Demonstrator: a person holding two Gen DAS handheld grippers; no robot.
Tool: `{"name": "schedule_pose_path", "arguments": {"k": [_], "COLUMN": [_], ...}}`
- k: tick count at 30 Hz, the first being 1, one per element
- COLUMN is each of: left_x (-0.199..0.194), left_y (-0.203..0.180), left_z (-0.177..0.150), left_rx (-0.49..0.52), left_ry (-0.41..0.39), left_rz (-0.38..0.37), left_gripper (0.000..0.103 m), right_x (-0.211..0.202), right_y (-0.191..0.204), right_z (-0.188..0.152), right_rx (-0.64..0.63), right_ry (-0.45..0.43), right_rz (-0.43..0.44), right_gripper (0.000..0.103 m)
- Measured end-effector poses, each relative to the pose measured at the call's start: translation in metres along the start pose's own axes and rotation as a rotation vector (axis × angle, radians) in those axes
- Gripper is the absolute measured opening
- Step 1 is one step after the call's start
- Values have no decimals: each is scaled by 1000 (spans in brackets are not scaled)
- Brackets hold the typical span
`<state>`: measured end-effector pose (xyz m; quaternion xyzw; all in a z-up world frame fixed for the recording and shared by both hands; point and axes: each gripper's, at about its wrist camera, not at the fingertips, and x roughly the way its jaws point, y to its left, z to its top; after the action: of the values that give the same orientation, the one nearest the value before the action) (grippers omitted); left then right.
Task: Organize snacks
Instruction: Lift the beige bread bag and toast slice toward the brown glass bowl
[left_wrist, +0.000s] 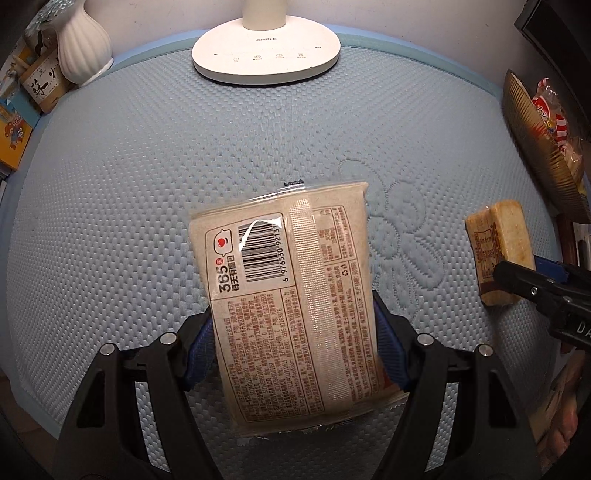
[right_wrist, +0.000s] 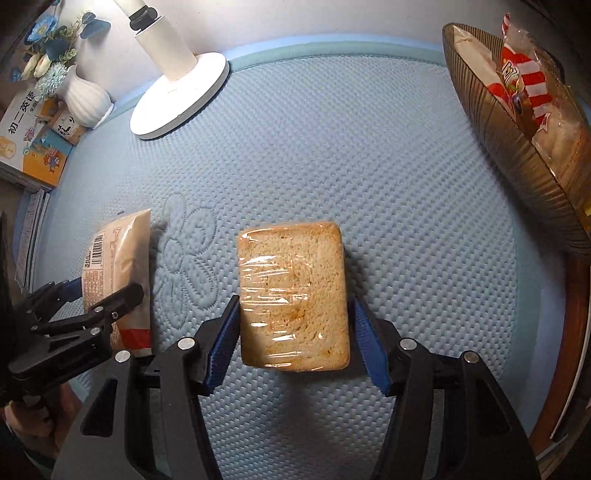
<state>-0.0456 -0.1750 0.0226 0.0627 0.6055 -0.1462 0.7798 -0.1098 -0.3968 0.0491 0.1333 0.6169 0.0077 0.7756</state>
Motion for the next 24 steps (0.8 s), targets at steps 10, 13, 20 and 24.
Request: {"name": "schedule_pose_path", "arguments": {"k": [10,13,20,24], "left_x": [1,-4,-18,-33], "left_y": [-15,-12,-19,-30], "left_z": [-5,-10,-6,1], "left_rx": [-4,-23,-13,4], "left_ry": [-25,-31,-42,-72], "left_rz": [8,3,15,3], "left_gripper": [74,73,73,73], "right_x": [15,18,11,-1], "right_y": [7,18,32,33], "right_z": [4,6,5,7], "right_rx": [2,-54,-111,-110], "right_ry": [20,4,-26,-46], "right_rz": [-39,-102,-120,-107], "right_gripper": [71,58,55,55]}}
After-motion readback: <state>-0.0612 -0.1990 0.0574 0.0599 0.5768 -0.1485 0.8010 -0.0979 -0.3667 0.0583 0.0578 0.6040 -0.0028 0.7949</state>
